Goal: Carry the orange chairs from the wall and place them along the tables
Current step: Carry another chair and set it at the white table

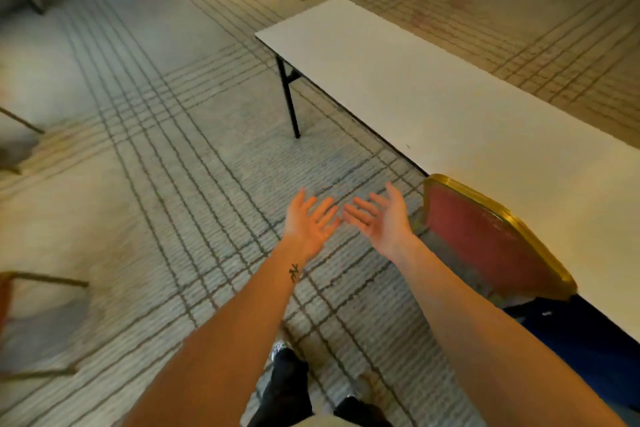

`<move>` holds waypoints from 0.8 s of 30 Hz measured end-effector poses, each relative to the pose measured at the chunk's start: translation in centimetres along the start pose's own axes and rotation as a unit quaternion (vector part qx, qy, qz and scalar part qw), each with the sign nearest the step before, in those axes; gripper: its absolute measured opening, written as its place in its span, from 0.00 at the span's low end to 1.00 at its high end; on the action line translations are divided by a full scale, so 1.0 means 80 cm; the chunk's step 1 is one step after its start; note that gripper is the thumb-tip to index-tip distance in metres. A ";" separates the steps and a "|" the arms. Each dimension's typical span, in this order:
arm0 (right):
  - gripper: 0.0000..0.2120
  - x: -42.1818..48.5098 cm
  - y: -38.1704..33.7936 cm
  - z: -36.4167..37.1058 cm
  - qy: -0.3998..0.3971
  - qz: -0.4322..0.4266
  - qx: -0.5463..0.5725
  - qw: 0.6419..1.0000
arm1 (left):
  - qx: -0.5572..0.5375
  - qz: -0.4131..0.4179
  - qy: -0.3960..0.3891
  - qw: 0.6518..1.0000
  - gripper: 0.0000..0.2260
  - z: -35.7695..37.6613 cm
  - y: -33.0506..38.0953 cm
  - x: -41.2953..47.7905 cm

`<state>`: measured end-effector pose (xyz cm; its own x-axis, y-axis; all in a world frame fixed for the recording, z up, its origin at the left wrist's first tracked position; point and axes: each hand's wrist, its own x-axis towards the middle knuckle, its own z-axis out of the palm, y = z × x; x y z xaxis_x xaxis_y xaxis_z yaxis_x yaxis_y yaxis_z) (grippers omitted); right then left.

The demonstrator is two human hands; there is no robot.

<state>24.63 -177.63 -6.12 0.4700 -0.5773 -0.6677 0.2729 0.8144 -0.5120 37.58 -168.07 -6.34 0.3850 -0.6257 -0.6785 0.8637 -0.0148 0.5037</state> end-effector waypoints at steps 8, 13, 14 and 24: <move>0.29 -0.044 0.176 0.177 -0.144 0.106 -0.136 0.974 | -0.128 0.130 0.101 0.978 0.26 -0.209 0.111 -0.130; 0.30 -0.092 0.336 0.274 -0.218 0.173 -0.210 0.937 | -0.194 0.170 0.169 0.951 0.24 -0.364 0.161 -0.225; 0.30 -0.103 0.366 0.290 -0.226 0.181 -0.222 0.931 | -0.204 0.175 0.176 0.947 0.24 -0.391 0.170 -0.242; 0.29 -0.234 0.676 0.438 -0.302 0.248 -0.316 0.864 | -0.286 0.256 0.232 0.894 0.26 -0.686 0.253 -0.434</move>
<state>59.99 -120.75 -2.42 0.8024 0.1257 -0.5834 -0.5120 0.6474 -0.5645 59.51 -103.86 -1.94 0.7554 -0.0431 -0.6538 0.5099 0.6653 0.5453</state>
